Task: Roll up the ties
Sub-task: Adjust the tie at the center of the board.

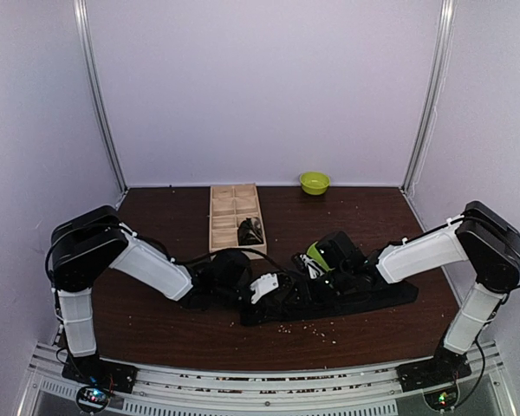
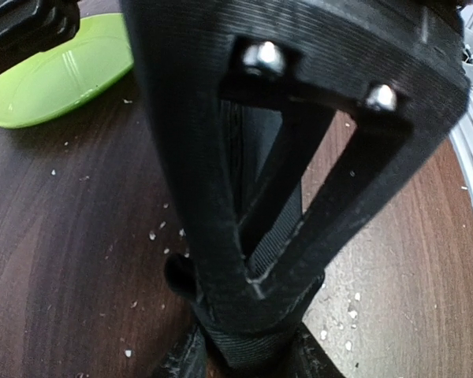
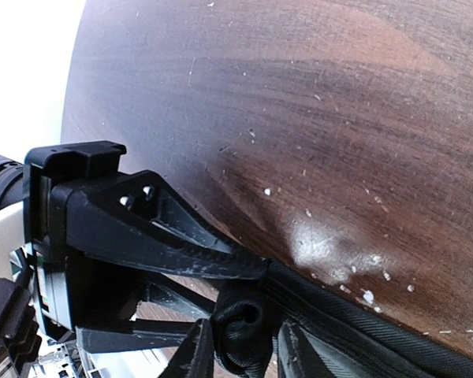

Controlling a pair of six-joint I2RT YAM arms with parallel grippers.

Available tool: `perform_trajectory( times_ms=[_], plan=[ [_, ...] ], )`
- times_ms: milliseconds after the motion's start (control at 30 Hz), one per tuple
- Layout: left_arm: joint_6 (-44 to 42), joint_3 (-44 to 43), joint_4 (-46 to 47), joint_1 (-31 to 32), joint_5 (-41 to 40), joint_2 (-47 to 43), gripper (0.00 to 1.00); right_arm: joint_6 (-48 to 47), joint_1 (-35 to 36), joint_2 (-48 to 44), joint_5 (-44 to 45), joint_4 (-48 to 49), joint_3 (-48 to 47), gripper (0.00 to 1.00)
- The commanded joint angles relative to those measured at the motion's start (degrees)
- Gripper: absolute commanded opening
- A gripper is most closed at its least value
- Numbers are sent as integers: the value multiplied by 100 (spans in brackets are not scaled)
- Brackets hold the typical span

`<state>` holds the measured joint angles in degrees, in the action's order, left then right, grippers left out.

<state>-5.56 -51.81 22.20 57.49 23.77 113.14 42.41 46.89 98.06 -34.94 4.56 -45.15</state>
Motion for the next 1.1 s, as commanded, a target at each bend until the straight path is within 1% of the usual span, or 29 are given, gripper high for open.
perform_trajectory(
  times_ms=[0,100,233,267,333,400,700,800,967,1067],
  plan=[
    [-32,-201,74,34,40,136,37,-25,20,-12,-127,95,-71,28],
    [-30,-239,21,34,40,163,37,-88,24,68,-90,36,-79,20],
    [-8,-190,58,34,-11,122,37,-137,5,265,-42,5,-17,2],
    [24,-136,125,34,-50,70,38,-136,-4,279,-16,12,18,0],
    [49,9,254,30,-105,-21,39,-166,-21,263,39,4,97,0],
    [102,163,391,25,-165,-122,43,-247,-51,258,108,-39,162,0],
    [349,890,1435,16,-280,-251,54,-456,-169,375,350,-117,395,0],
    [379,912,1568,16,-302,-199,58,-464,-181,345,429,-74,516,0],
    [406,809,1613,29,-304,-102,62,-454,-196,253,517,-50,670,0],
    [454,677,1607,104,-327,40,66,-423,-206,112,592,-55,775,0]
  ],
)
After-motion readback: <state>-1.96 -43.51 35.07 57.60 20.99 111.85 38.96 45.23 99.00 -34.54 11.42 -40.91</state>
